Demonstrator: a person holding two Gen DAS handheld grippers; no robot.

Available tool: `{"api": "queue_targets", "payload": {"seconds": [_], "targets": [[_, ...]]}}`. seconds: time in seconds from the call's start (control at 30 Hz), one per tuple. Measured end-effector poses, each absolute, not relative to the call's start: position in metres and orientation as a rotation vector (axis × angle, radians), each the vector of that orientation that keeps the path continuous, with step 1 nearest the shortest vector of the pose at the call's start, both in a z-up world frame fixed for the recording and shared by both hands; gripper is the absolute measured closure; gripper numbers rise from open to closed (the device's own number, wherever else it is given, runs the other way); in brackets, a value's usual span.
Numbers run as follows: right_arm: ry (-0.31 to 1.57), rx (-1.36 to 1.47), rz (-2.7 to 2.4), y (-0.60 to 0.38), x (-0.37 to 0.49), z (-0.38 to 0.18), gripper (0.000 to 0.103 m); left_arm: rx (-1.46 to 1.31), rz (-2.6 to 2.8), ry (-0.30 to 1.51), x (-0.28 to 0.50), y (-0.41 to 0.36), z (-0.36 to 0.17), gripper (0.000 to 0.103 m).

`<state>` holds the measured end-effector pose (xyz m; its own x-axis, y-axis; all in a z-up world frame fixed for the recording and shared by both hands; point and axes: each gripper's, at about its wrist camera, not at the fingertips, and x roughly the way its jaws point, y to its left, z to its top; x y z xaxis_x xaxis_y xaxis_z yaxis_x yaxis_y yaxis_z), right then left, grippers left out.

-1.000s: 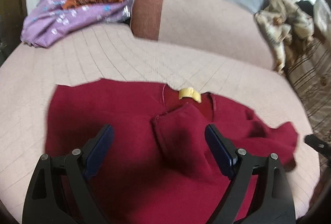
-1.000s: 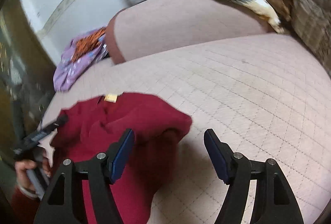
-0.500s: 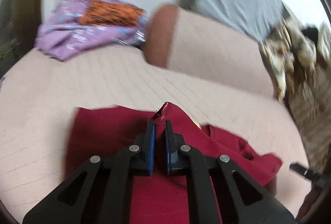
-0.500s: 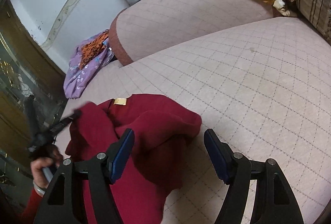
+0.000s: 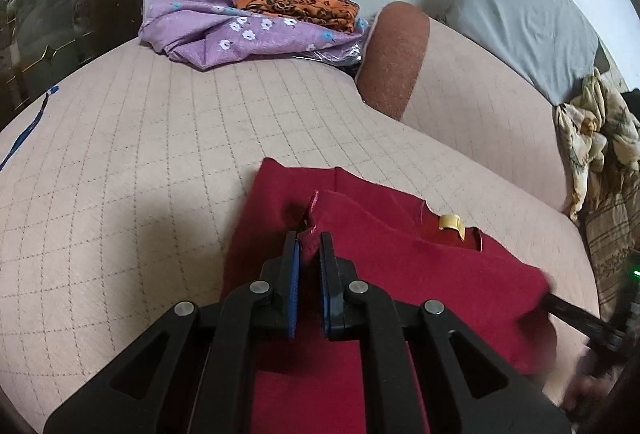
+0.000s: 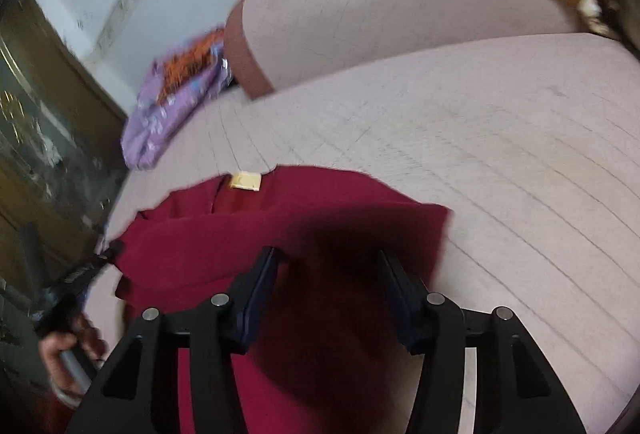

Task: Fold small clothes
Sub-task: 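Grasp the sweater edge with the left gripper and fold it inward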

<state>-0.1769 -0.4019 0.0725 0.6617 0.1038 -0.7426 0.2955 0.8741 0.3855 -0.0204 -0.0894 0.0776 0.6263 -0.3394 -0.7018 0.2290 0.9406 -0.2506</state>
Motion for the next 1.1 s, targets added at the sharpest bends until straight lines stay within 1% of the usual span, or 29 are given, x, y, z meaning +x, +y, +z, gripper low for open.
{"api": "queue_targets", "payload": {"seconds": [0.03,0.1,0.17,0.23,0.27,0.3,0.33,0.43,0.53,0.57,0.6,0.63,0.67,0.77,0.87,0.9,0.93,1.0,1.03,1.07,1.1], "targets": [[0.877,0.472,-0.139,-0.401,-0.163,0.066,0.052,-0.145,-0.33,0.846,-0.019,-0.089,0.076,0.097],[0.928,0.433,-0.184,-0.404,-0.135,0.047,0.051,-0.127,-0.327,0.866,-0.018,-0.091,0.072,0.097],[0.919,0.445,-0.185,-0.406,-0.132,0.05,0.05,-0.109,-0.33,0.862,-0.019,-0.092,0.072,0.097],[0.918,0.482,-0.156,-0.409,-0.145,0.066,0.048,-0.111,-0.339,0.86,-0.019,-0.091,0.071,0.097],[0.903,0.504,-0.133,-0.411,-0.161,0.075,0.044,-0.116,-0.341,0.863,-0.018,-0.091,0.071,0.097],[0.891,0.505,-0.113,-0.411,-0.178,0.083,0.035,-0.12,-0.342,0.865,-0.018,-0.09,0.071,0.097],[0.889,0.489,-0.093,-0.408,-0.193,0.087,0.028,-0.122,-0.341,0.867,-0.017,-0.09,0.07,0.097],[0.931,0.383,-0.038,-0.391,-0.234,0.089,0.027,-0.122,-0.332,0.869,-0.018,-0.091,0.07,0.097],[0.981,0.275,-0.027,-0.371,-0.247,0.074,0.027,-0.122,-0.325,0.868,-0.02,-0.092,0.072,0.097],[1.012,0.229,-0.04,-0.365,-0.243,0.064,0.029,-0.121,-0.323,0.869,-0.021,-0.091,0.073,0.097],[1.043,0.19,-0.054,-0.361,-0.237,0.055,0.034,-0.119,-0.322,0.869,-0.022,-0.091,0.073,0.097],[1.04,0.168,-0.076,-0.361,-0.233,0.051,0.069,-0.116,-0.322,0.869,-0.023,-0.09,0.074,0.097],[1.016,0.165,-0.121,-0.363,-0.23,0.05,0.091,-0.116,-0.325,0.871,-0.026,-0.089,0.074,0.097],[0.955,0.296,-0.17,-0.382,-0.236,0.056,0.093,-0.1,-0.318,0.864,-0.037,-0.085,0.068,0.096],[0.967,0.227,-0.215,-0.38,-0.25,0.062,0.093,-0.059,-0.313,0.881,-0.042,-0.087,0.052,0.095],[0.982,0.25,-0.212,-0.383,-0.251,0.059,0.093,-0.051,-0.309,0.891,-0.041,-0.087,0.048,0.093],[1.016,0.291,-0.205,-0.387,-0.25,0.052,0.09,-0.058,-0.314,0.896,-0.041,-0.086,0.047,0.093],[1.049,0.31,-0.212,-0.391,-0.252,0.047,0.084,-0.089,-0.336,0.9,-0.041,-0.079,0.055,0.088],[1.055,0.297,-0.222,-0.391,-0.254,0.051,0.073,-0.094,-0.337,0.89,-0.041,-0.074,0.063,0.078],[1.059,0.299,-0.223,-0.391,-0.258,0.059,0.068,-0.087,-0.33,0.875,-0.041,-0.071,0.069,0.063],[1.055,0.312,-0.234,-0.392,-0.265,0.068,0.066,-0.08,-0.322,0.847,-0.042,-0.067,0.077,0.06]]}}
